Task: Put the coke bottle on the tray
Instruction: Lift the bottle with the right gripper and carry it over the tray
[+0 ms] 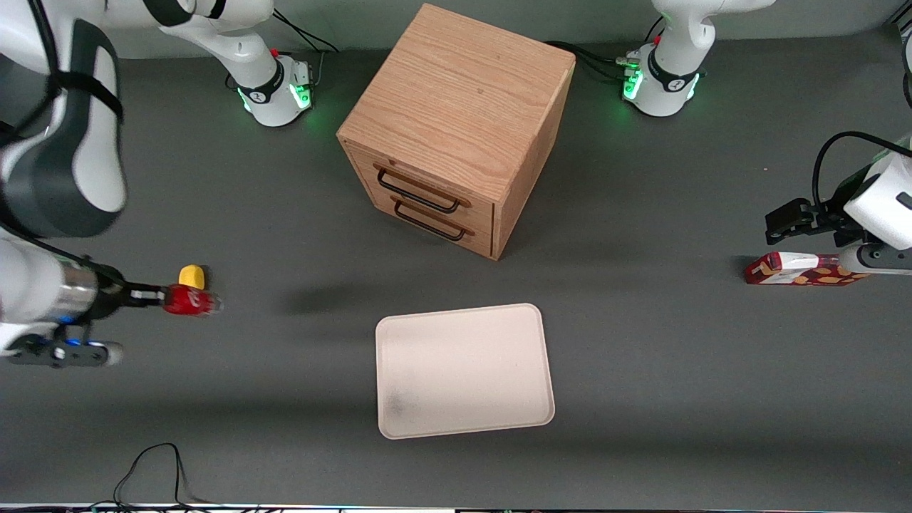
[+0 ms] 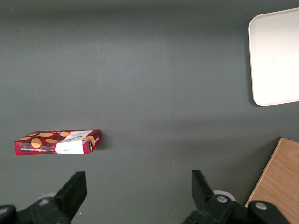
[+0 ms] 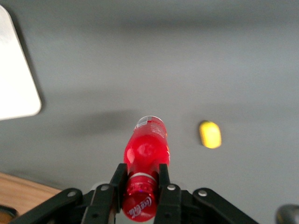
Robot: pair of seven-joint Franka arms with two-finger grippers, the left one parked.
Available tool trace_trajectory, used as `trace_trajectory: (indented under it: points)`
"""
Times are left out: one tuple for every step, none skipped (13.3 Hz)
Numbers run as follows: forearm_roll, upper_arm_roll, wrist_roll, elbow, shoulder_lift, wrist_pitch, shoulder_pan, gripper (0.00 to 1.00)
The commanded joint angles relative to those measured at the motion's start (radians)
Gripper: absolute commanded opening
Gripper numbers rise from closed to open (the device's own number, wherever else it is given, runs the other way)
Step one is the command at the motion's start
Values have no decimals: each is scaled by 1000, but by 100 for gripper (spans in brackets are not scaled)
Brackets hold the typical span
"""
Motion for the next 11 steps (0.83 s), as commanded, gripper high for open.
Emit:
trace_trajectory:
  points:
    - [15,94,172,140,117,58,-13,0]
    - [15,124,230,140,125,119,-13,0]
    - [15,153,287,140,146,179,-13,0]
    - [15,175,339,143,172,234,-11,0]
    - [15,192,381,144,186,304,-6,0]
    - [14,198,419,144,198,358,-3,0]
    - [14,198,429,144,220,401,15,0]
    - [12,197,430,145,232,434,29,0]
    - [12,198,444,147,246,466,32,0]
    - [11,198,458,147,255,501,49,0]
    - [7,195,467,147,275,536,67,0]
